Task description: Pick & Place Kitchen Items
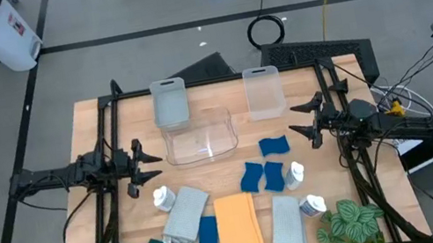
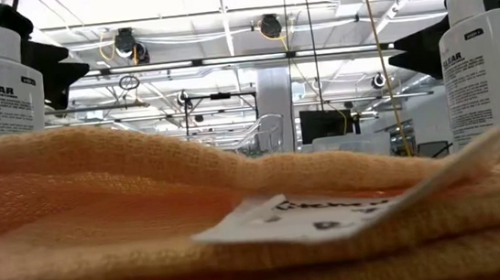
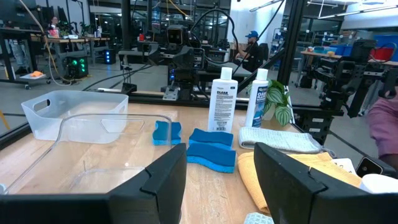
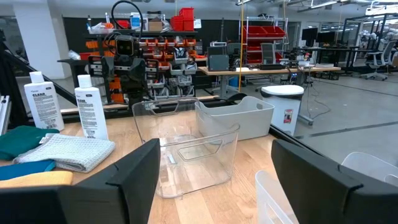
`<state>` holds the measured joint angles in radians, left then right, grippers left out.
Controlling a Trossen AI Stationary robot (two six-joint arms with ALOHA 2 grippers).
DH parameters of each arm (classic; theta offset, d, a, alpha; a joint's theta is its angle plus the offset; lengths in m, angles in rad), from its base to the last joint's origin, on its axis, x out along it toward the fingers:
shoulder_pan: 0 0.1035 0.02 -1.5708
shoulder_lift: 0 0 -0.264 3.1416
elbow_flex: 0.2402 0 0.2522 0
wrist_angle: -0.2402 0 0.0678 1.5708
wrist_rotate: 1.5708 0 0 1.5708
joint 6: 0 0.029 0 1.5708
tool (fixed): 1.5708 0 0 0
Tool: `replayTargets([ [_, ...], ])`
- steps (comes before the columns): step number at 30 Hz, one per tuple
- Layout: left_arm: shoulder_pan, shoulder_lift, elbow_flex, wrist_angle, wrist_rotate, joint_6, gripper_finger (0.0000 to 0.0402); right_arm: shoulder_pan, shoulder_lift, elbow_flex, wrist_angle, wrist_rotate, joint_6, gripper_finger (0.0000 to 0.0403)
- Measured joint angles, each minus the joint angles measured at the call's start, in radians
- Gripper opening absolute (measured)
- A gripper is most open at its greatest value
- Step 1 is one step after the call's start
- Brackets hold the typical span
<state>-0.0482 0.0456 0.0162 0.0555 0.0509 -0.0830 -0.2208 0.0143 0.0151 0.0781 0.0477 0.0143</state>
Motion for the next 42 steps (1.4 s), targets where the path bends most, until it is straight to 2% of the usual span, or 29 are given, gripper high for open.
replayTargets([
  [38,0.0,0.0,0.0,0.006,0.0,0.0,0.0191,0.0,0.0,0.0,0.0,0.0,0.0,0.0279],
  [42,0.0,0.0,0.0,0.057,0.0,-0.072,0.0191,0.0,0.0,0.0,0.0,0.0,0.0,0.0279],
])
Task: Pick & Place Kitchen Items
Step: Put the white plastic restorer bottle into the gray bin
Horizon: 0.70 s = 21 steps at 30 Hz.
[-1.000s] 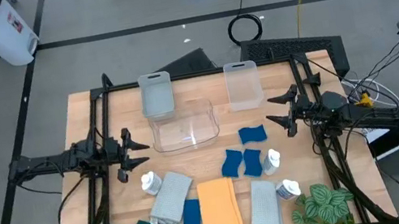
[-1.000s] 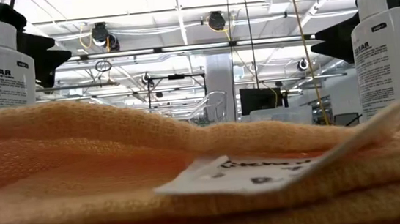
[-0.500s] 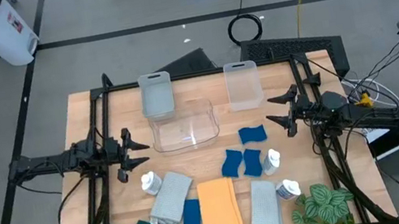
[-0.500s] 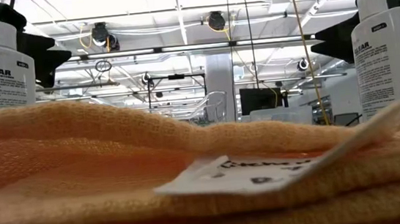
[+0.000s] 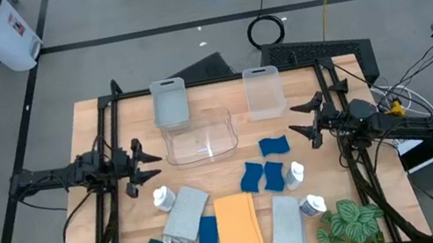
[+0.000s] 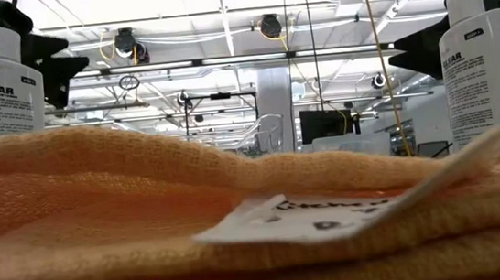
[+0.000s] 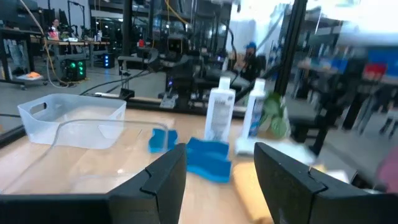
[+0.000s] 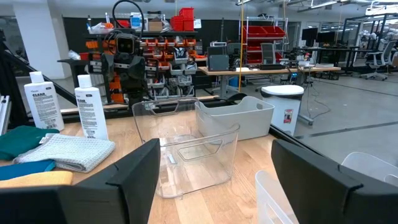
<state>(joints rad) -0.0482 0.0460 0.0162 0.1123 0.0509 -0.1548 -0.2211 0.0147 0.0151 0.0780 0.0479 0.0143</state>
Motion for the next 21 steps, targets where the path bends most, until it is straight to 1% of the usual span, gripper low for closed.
replayTargets([
  [4,0.0,0.0,0.0,0.091,0.0,-0.114,0.0191,0.0,0.0,0.0,0.0,0.0,0.0,0.0279],
  [10,0.0,0.0,0.0,0.18,0.0,-0.155,0.0191,0.0,0.0,0.0,0.0,0.0,0.0,0.0279],
  [12,0.0,0.0,0.0,0.188,0.007,-0.208,0.0191,0.0,0.0,0.0,0.0,0.0,0.0,0.0279],
  [16,0.0,0.001,0.0,0.194,0.104,-0.379,0.0191,0.0,0.0,0.0,0.0,0.0,0.0,0.0279],
  [19,0.0,0.02,0.0,0.296,0.17,-0.455,0.0191,0.0,0.0,0.0,0.0,0.0,0.0,0.0279],
  [21,0.0,0.043,0.011,0.347,0.192,-0.468,0.0191,0.0,0.0,0.0,0.0,0.0,0.0,0.0279],
])
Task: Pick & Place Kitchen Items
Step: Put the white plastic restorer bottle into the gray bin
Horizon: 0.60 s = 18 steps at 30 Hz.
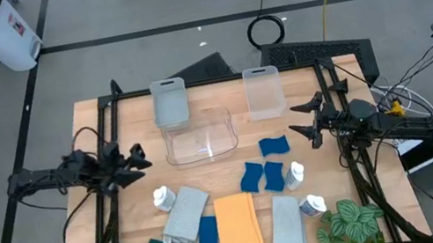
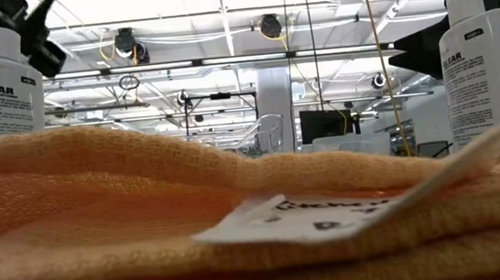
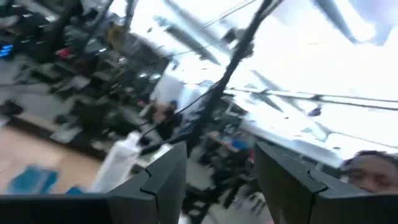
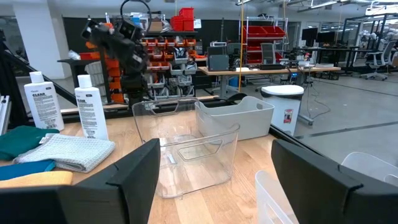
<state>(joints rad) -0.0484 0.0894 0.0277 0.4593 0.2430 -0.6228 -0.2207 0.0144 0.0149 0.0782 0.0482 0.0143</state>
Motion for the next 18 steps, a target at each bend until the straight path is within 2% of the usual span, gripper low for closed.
replayTargets([
  [4,0.0,0.083,0.078,-0.021,-0.037,0.056,0.0206,0.0,0.0,0.0,0.0,0.001,0.0,0.0279],
  [6,0.0,0.143,0.147,-0.032,-0.046,0.089,0.0228,0.0,0.0,0.0,0.0,0.002,0.0,0.0279],
  [8,0.0,0.213,0.234,-0.112,-0.043,0.122,0.0255,0.0,0.0,0.0,0.0,0.002,0.0,0.0279],
  [13,-0.007,0.421,0.533,-0.517,-0.03,0.126,0.0315,0.0,0.0,0.0,0.0,0.002,0.0,0.0279],
  [18,-0.045,0.666,0.857,-0.975,-0.034,0.099,0.0339,0.0,0.0,0.0,0.0,0.002,0.0,0.0279],
])
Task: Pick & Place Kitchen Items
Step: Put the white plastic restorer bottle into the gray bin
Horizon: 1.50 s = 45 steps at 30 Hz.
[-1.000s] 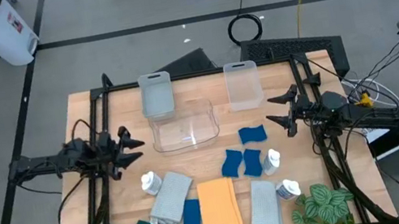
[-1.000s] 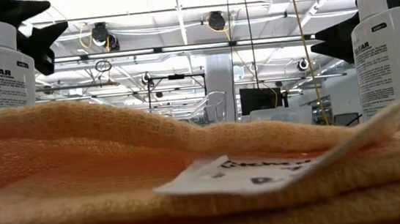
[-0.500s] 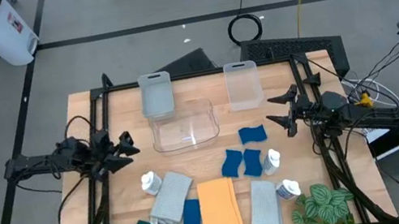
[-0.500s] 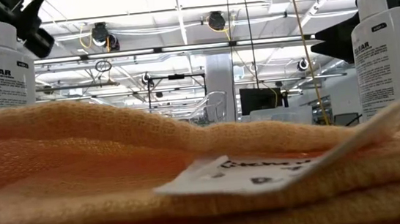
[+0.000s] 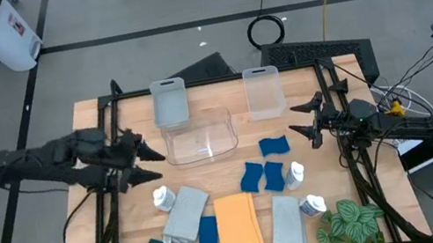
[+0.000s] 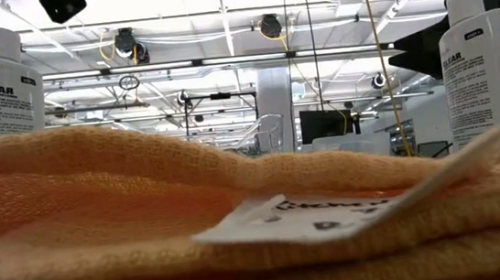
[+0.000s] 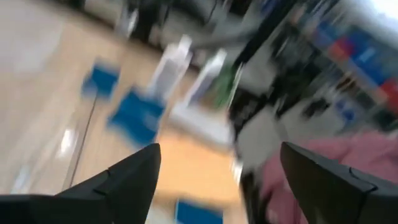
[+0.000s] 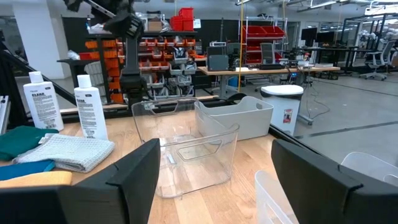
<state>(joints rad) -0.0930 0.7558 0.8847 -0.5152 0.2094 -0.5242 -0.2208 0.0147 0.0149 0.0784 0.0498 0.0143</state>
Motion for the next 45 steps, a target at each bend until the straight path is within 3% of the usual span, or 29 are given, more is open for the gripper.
replayTargets([
  [4,-0.042,0.182,0.224,-0.322,-0.011,-0.037,0.0342,0.0,0.0,0.0,0.0,0.0,0.0,0.0279],
  [8,-0.09,0.33,0.381,-0.583,-0.089,-0.117,0.0342,0.0,0.0,0.0,0.0,0.0,0.0,0.0279],
  [18,-0.157,0.538,0.427,-0.903,-0.079,-0.455,0.0342,0.0,0.0,0.0,0.0,0.0,0.0,0.0279],
  [26,-0.208,0.59,0.426,-0.909,-0.087,-0.579,0.0342,0.0,0.0,0.0,0.0,0.0,0.0,0.0279],
  [36,-0.275,0.593,0.426,-0.872,-0.184,-0.625,0.034,0.0,0.0,0.0,0.0,0.0,0.0,0.0279],
  [45,-0.315,0.673,0.426,-0.864,-0.186,-0.633,0.0287,0.0,0.0,0.0,0.0,0.0,0.0,0.0279],
])
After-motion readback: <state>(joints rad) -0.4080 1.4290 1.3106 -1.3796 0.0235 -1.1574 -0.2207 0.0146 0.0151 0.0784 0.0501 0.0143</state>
